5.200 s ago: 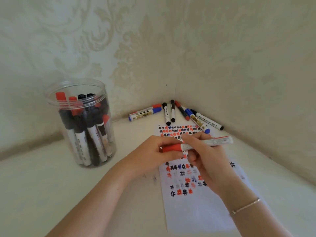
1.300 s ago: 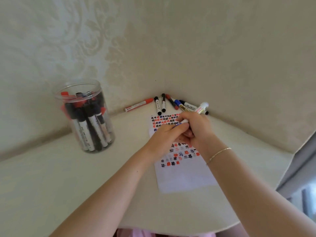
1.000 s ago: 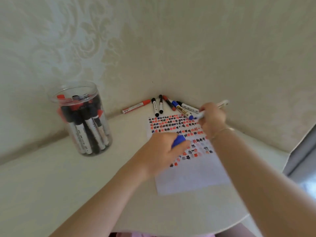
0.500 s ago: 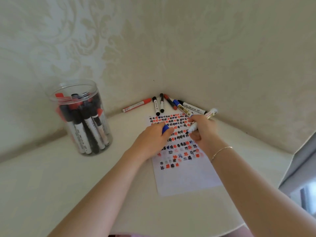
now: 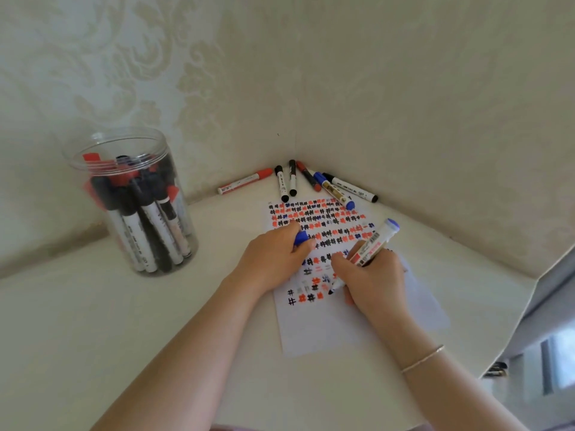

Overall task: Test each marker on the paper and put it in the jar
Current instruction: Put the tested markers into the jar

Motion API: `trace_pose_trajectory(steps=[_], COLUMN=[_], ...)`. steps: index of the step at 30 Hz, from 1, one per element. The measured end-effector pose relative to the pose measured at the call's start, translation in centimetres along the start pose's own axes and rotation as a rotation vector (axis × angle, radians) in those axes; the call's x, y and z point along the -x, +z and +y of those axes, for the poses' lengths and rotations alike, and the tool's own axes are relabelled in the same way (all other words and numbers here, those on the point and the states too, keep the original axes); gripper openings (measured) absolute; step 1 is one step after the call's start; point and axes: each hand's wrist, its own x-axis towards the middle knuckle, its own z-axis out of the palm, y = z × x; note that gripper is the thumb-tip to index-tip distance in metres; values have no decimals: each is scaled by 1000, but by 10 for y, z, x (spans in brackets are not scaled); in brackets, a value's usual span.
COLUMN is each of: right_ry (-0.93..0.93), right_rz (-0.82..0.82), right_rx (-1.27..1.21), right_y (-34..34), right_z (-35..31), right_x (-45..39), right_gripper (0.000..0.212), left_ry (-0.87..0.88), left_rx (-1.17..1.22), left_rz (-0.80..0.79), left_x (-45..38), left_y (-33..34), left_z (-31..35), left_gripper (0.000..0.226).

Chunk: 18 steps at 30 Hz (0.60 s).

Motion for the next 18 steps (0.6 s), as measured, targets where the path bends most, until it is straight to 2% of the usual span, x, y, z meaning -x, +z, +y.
trace_pose_trajectory(steps=[18], right_ry=[-20], right_rz=[-17], right_rx=[106], right_y=[5], right_z=[4], right_x=[-2], right_gripper=[16], left_ry=[15], left_rx=[38], left_rz=[28], left_x=[1], left_y=[2], left_z=[-2], left_gripper=[35])
